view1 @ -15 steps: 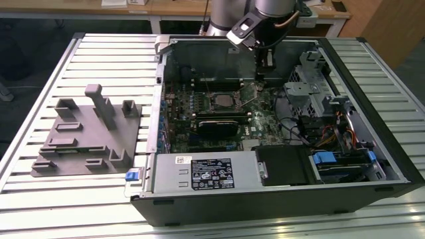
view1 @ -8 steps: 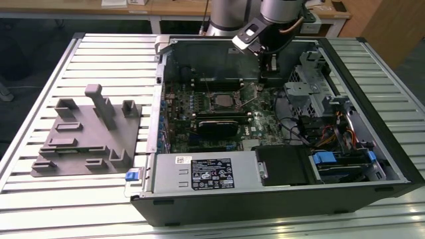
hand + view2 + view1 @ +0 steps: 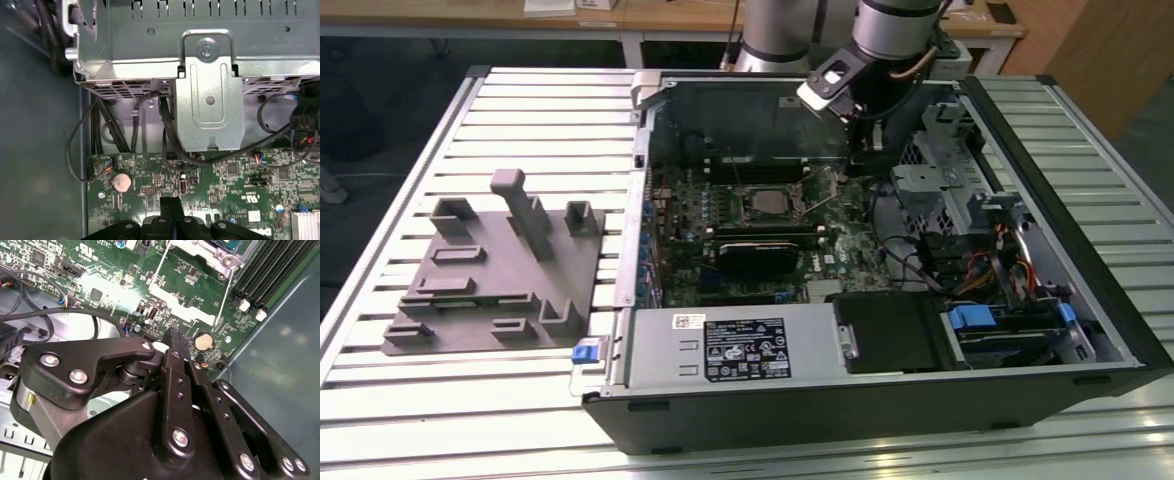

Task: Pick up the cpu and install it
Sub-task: 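Close the cpu cover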

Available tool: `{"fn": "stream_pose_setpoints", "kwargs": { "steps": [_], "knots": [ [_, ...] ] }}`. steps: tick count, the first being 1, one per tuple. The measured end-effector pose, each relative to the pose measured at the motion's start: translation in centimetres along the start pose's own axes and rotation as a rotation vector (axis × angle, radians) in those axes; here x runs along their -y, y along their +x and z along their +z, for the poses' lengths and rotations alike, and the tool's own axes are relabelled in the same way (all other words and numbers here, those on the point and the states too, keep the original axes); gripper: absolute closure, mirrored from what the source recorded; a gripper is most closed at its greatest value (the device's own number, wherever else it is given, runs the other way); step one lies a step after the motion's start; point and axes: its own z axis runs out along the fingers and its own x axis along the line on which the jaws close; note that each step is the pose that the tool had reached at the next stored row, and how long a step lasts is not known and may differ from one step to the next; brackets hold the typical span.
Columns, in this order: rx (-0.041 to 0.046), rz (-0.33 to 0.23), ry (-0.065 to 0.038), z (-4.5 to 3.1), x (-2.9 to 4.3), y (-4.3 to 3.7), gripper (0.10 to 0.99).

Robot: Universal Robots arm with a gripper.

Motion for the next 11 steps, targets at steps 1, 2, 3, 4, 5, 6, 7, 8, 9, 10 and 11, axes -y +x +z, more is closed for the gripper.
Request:
{"fn": "stream_pose_setpoints", "kwargs": {
  "steps": [1, 2, 3, 4, 5, 6, 7, 8, 9, 10, 11],
  "knots": [
    [0.0001, 0.000, 0.001, 0.17, -0.05, 0.00, 0.980],
    [0.0001, 0.000, 0.002, 0.35, -0.09, 0.01, 0.980],
    [0.0002, 0.000, 0.002, 0.52, -0.11, 0.01, 0.980],
    [0.0002, 0.000, 0.003, 0.70, -0.13, 0.01, 0.980],
    [0.0001, 0.000, 0.003, 0.89, -0.15, 0.01, 0.980],
    [0.0003, 0.000, 0.004, 1.07, -0.16, 0.01, 0.980],
    [0.0004, 0.000, 0.004, 1.25, -0.17, 0.01, 0.980],
    [0.0003, 0.000, 0.005, 1.43, -0.17, 0.02, 0.980],
    [0.0003, 0.000, 0.005, 1.61, -0.17, 0.02, 0.980],
    [0.0004, 0.000, 0.006, 1.81, -0.17, 0.02, 0.980],
    [0.0005, 0.000, 0.006, 1.96, -0.17, 0.02, 0.980]
  ]
}}
